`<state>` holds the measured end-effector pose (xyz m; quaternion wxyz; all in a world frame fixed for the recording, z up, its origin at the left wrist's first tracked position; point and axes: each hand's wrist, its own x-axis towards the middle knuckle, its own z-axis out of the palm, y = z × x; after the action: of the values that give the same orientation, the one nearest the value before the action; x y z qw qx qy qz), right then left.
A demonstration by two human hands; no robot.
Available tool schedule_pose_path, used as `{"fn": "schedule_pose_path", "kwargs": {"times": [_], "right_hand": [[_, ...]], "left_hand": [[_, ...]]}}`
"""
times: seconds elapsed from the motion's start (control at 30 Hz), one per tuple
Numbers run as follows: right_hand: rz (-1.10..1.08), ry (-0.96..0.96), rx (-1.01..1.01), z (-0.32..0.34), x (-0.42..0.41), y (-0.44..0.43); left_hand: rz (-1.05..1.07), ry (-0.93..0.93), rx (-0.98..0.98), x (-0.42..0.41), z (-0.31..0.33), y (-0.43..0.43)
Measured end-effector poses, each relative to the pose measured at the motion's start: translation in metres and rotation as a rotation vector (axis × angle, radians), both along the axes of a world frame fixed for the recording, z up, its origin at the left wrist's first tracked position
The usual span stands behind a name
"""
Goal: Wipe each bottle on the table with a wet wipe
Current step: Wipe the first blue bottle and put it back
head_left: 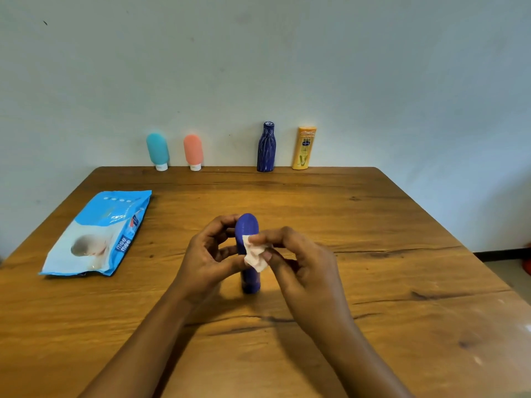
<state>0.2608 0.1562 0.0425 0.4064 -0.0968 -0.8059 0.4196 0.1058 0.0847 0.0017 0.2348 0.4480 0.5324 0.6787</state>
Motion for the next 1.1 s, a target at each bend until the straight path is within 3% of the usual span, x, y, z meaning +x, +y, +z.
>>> {"fn": "schedule_pose_path", "kwargs": {"times": [0.07,0.13,0.27,0.43,0.53,0.67,0.83,0.93,1.0,1.1], "right_hand": [[0.119,0.063,-0.318,0.006,0.005,0.012],[0.088,0.138,-0.519,0.007,0.007,0.032],[0.026,0.12,-0.633,-0.013,-0.003,0.045],[0.004,0.104,-0.711,-0.036,-0.017,0.05],[-0.015,0.071,-0.734,-0.042,-0.023,0.05],[-0.032,0.061,-0.725,-0.044,-0.027,0.048],[-0.029,0.082,-0.806,-0.046,-0.031,0.05],[-0.017,0.134,-0.918,-0.047,-0.033,0.056],[0.013,0.186,-0.995,-0.047,-0.036,0.064],[0.043,0.269,-1.101,-0.044,-0.048,0.084]], "left_hand": [[0.024,0.005,-0.042,-0.004,0.002,-0.002],[0.054,0.009,-0.108,-0.012,0.007,-0.009],[0.093,0.119,-0.268,-0.044,0.015,-0.038],[0.068,0.282,-0.688,-0.077,0.003,-0.067],[-0.01,0.709,-0.874,-0.083,0.002,-0.066],[-0.004,1.175,-0.944,-0.075,0.005,-0.047],[0.039,1.405,-0.895,-0.048,0.007,-0.018],[0.061,1.375,-0.819,-0.051,0.013,-0.005],[0.13,1.145,-0.73,-0.061,0.018,0.006],[0.206,0.657,-0.546,-0.089,0.025,0.036]]}}
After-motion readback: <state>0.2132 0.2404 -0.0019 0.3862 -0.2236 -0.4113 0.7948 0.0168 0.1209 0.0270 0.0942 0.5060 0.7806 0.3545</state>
